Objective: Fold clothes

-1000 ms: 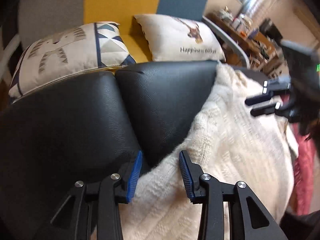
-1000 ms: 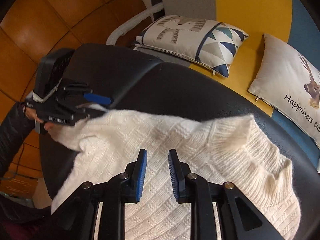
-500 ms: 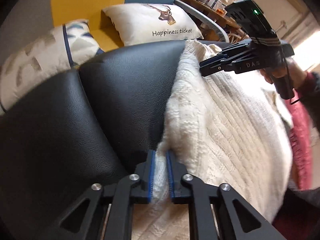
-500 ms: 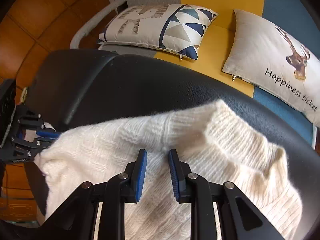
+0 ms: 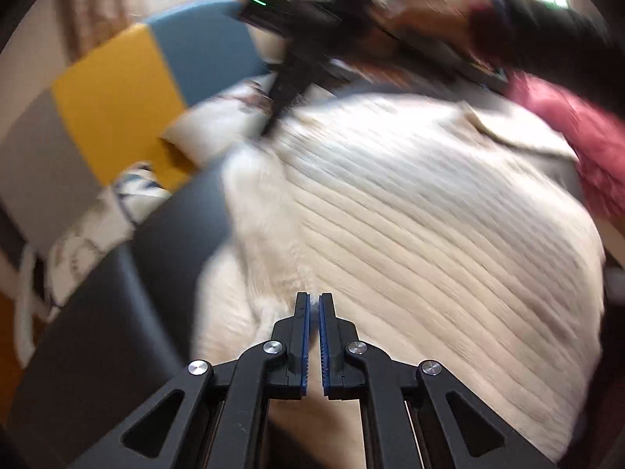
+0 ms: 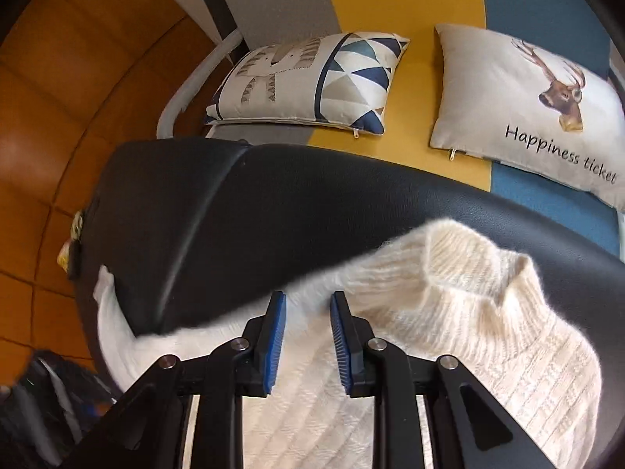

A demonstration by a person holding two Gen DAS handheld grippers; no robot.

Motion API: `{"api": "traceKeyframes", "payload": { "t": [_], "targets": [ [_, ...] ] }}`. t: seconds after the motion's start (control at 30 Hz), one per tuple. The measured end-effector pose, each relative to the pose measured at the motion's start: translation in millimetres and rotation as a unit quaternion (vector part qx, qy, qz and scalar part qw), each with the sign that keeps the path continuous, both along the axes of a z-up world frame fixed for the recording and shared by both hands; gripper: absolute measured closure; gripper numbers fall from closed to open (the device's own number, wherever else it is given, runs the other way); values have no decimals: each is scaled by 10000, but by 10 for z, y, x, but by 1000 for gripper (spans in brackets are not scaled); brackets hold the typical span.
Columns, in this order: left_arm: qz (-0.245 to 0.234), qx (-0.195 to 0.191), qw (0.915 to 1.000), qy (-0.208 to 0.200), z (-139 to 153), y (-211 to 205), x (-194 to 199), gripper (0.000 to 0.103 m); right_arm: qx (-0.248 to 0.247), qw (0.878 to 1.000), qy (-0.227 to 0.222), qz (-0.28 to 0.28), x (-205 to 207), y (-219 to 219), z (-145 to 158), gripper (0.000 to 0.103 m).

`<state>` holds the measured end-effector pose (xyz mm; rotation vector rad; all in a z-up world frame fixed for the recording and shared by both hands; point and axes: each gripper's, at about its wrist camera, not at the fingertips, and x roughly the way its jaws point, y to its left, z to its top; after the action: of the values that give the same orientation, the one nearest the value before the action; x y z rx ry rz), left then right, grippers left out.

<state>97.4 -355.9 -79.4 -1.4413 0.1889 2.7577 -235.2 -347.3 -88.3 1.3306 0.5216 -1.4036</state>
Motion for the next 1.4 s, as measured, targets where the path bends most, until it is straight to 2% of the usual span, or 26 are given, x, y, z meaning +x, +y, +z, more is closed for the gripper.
{"api": "traceKeyframes", "payload": {
  "t": [0.1, 0.3, 0.43, 0.53, 0.73, 0.8, 0.87, 0.93, 1.0, 1.07, 1.13, 1.27, 1.3, 1.4],
  "targets": [
    [-42, 175, 9995, -269, -211, 142, 1, 103, 179, 9998, 78, -34, 61, -2, 11, 77],
    [215, 359, 9989, -213, -236, 95, 45, 103, 538, 9982, 235, -102, 183, -6, 34, 77],
    [408, 533, 9977, -11, -119, -32, 124, 103, 298, 9980, -267, -490, 145, 104, -50, 77],
    [796, 797, 9935, 131, -54, -221, 248, 103, 82, 9944, -687, -804, 107, 194, -120, 77],
    [1351, 1136, 9829, 534, 114, -489, 410, 103, -350, 9774, -1520, -1424, 32, 375, -260, 77],
    [1449, 1116, 9805, 717, 223, -542, 482, 102, -180, 9774, -1459, -1517, 66, 360, -340, 77],
    [1520, 1046, 9794, 825, 302, -598, 531, 100, 51, 9847, -1010, -1419, 151, 341, -387, 79],
    [1595, 991, 9783, 870, 339, -664, 557, 97, 53, 9879, -761, -1351, 216, 348, -412, 86],
    [1542, 1062, 9796, 734, 273, -707, 527, 88, -113, 9874, -745, -1392, 240, 383, -396, 88],
    [1432, 1037, 9827, 556, 166, -682, 457, 85, -334, 9866, -795, -1384, 264, 419, -358, 90],
    [1291, 905, 9864, 454, 79, -627, 372, 85, -634, 9842, -931, -1363, 279, 454, -312, 92],
    [983, 923, 9906, 217, 3, -561, 243, 83, -1297, 9707, -1579, -1264, 255, 455, -284, 92],
    [795, 971, 9920, 95, -7, -525, 218, 83, -1346, 9676, -1698, -1294, 243, 439, -293, 92],
    [405, 772, 9962, -62, -1, -401, 186, 82, -1347, 9624, -1841, -1475, 204, 387, -380, 92]
  ]
}}
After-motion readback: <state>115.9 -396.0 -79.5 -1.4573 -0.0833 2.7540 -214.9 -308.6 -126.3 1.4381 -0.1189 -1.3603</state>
